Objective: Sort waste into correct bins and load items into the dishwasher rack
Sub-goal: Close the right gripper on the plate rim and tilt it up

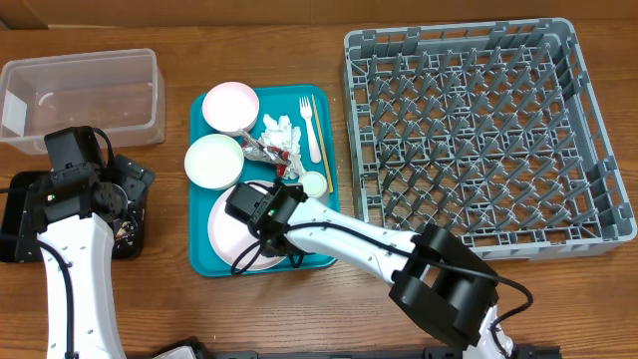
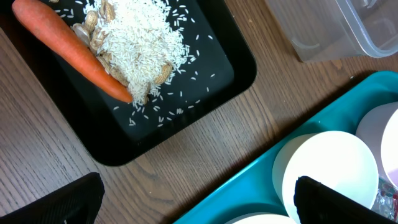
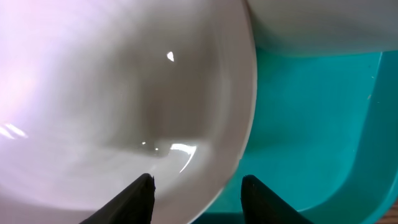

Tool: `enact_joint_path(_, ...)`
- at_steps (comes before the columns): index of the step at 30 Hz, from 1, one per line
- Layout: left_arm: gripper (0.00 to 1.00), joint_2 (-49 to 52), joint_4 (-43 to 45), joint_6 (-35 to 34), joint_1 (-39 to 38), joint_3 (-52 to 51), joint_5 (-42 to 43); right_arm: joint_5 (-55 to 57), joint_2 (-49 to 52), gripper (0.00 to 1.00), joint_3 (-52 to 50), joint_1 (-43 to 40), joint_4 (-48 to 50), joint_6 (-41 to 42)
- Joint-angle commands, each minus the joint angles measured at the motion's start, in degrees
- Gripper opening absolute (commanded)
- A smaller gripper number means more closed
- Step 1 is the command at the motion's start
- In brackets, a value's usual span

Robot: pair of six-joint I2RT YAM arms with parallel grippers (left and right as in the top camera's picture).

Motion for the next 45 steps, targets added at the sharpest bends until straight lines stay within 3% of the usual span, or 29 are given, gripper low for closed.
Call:
enact_joint_path(1,1.00,0.1,-0.1,-0.5,0.2,1.2,-1.2,0.1,2.7,0.48,1.0,0.0,0.1,1.0)
enact_joint_path(8,1.00,0.1,-0.1,-0.6,0.2,1.2,-1.2,0.9,2.8,0.45,1.0,0.0,0.3,0.9)
enact_joint_path(16,1.00,0.1,-0.1,-0.6,0.2,1.2,-1.2,0.9,2.8,0.11,1.0,0.0,0.9,0.8)
enact_joint_path(20,1.00,0.1,-0.1,-0.6,0.2,1.2,-1.2,0.9,2.6,0.04,1.2,0.0,0.9,-0.3)
enact_joint_path(35,1.00,0.1,-0.1,-0.6,0.2,1.2,-1.2,1.1,-1.9,0.04,3.4,-0.1,-1.5,-0.7)
enact_joint_path(45,1.00,0.1,0.0,-0.6,0.2,1.2,-1.2,1.5,-15.1,0.04,3.4,-4.4,-3.0,-5.8)
